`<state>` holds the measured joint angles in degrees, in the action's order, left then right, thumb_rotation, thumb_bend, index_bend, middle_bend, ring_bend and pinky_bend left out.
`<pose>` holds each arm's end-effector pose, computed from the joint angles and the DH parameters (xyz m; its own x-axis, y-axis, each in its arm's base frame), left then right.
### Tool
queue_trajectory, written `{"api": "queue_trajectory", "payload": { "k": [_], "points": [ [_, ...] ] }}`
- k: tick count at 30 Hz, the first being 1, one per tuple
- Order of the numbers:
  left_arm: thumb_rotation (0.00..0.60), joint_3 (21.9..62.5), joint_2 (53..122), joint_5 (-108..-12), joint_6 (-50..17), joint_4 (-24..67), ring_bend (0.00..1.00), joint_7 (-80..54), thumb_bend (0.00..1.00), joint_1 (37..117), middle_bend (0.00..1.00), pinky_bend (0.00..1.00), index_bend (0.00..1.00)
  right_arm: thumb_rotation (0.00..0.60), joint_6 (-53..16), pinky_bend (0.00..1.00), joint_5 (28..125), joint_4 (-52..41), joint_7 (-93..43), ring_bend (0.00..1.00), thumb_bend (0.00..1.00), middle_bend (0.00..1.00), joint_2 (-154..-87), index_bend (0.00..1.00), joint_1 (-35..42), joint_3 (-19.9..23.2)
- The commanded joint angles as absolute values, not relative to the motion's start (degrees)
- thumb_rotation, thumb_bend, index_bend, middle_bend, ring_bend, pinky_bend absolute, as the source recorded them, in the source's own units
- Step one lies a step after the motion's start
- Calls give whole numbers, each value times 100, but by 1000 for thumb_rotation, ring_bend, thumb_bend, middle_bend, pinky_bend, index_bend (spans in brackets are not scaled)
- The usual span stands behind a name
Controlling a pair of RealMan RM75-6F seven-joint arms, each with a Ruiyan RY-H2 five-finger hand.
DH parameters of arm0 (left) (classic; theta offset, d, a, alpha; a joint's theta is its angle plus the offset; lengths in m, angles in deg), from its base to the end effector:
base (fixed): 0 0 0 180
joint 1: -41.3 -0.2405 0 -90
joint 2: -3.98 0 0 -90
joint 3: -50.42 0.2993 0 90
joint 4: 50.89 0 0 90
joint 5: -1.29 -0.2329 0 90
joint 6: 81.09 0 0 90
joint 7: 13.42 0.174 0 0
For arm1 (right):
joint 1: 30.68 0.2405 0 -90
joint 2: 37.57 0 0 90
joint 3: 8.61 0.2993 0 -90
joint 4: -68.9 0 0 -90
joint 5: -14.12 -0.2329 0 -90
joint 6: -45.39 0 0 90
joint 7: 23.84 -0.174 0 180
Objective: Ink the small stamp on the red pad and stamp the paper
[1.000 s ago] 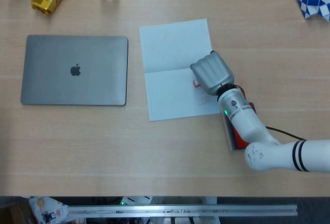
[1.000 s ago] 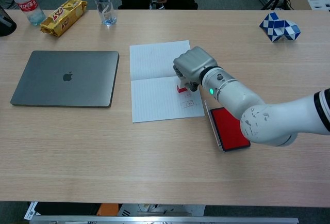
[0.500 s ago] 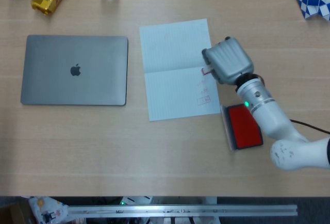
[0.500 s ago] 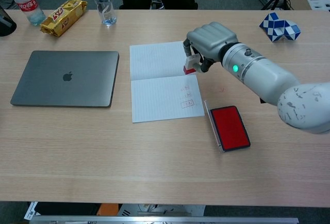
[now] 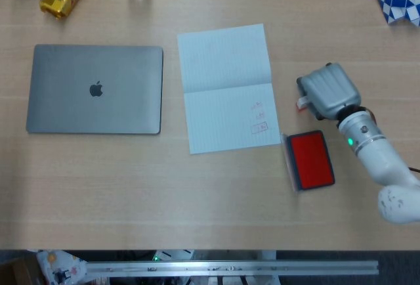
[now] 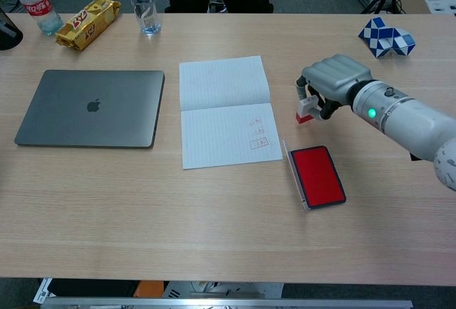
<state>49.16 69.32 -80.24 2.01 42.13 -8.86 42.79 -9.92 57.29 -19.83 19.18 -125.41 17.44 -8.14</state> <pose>-0.3829 0.1864 0.1423 0.4254 0.0973 0.8998 0.8932 0.1147 -0.4347 -0.2075 -0.3821 -0.0725 0.7118 -0.3706 0.5967 -0.7024 -0.3755 0.6046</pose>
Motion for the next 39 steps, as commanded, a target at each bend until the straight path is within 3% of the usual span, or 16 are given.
{"api": "queue_trajectory", "payload": {
  "k": [1,16,39],
  "points": [
    [600,4921,6936,-8028,195,4216,13,-882,208,4285,0,0,63,600,-915,433,5819,-1767,1782,546,371,673,-12661,820,1646,-905],
    [600,4942,6952,-8009,152,4203,13,-884,209,4301,0,0,62,600,-702,392,6093,-1240,1448,472,366,593,-12930,730,1480,-928],
    [600,4949,6955,-7997,133,4216,13,-853,208,4323,0,0,62,600,-625,326,6496,-1313,1199,423,301,544,-12745,604,1314,-876]
  ]
}}
